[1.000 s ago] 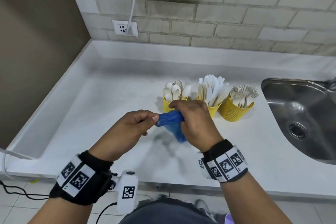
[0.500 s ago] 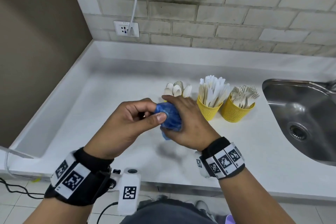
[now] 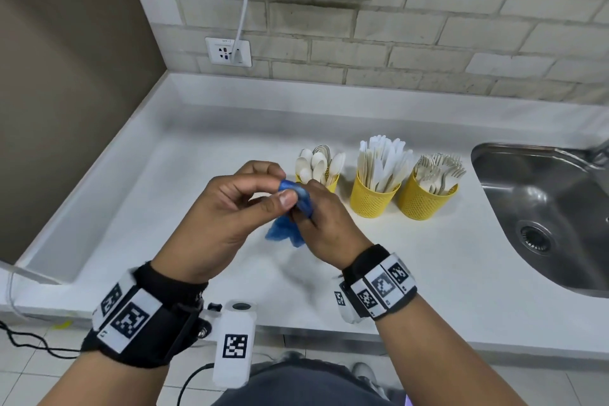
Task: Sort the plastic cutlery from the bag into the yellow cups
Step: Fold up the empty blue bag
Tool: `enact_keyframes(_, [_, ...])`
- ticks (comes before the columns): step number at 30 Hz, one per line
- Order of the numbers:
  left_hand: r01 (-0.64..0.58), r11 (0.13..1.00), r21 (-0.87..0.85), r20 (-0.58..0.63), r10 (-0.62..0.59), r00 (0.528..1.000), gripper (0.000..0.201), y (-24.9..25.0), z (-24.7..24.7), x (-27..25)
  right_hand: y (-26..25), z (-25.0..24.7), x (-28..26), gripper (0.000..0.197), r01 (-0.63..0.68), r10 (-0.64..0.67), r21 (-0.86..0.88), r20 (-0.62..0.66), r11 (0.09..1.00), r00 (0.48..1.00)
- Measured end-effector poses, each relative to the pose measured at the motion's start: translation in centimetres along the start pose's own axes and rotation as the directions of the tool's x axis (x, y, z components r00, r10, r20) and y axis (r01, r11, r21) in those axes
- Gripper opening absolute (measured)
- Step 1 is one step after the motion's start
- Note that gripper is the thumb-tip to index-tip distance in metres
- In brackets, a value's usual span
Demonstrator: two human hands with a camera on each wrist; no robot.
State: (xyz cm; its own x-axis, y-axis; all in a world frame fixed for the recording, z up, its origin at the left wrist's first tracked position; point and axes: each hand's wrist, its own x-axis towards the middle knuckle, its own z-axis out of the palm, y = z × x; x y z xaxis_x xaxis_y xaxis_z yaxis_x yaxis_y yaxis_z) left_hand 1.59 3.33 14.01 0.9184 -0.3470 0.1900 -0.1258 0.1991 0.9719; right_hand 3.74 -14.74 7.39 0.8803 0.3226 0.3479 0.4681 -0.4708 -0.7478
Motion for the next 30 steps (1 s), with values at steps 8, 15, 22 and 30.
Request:
enact_keyframes(8, [0.065, 0.906, 0.418, -0.418, 0.128, 0.899, 0.007, -1.4, -1.2, 2.5, -0.7, 1.2, -2.0, 0.020, -0.106, 0.182, -0.271, 0.270, 0.957, 0.945])
enact_keyframes(15, [0.359, 0.742, 0.566, -0.474, -0.063, 0.878, 0.008, -3.2, -3.2, 3.3, -5.0, -3.3, -1.9, 0.017, 0.188, -0.117, -0.463, 0.178, 0.866, 0.977])
enact_keyframes(22, [0.283, 0.739, 0.612, 0.010, -0.365, 0.931, 0.007, -1.3, -0.6, 2.0, -5.2, -7.1, 1.8, 0.031, 0.238, -0.255, -0.343, -0.005, 0.908, 0.967])
enact_keyframes(30, [-0.277, 0.803, 0.528, 0.002, 0.326, 0.946, 0.020, -0.8, 0.8, 1.9, -1.4, -2.1, 2.6, 0.016, -0.058, 0.058, -0.003, -0.083, 0.998, 0.995])
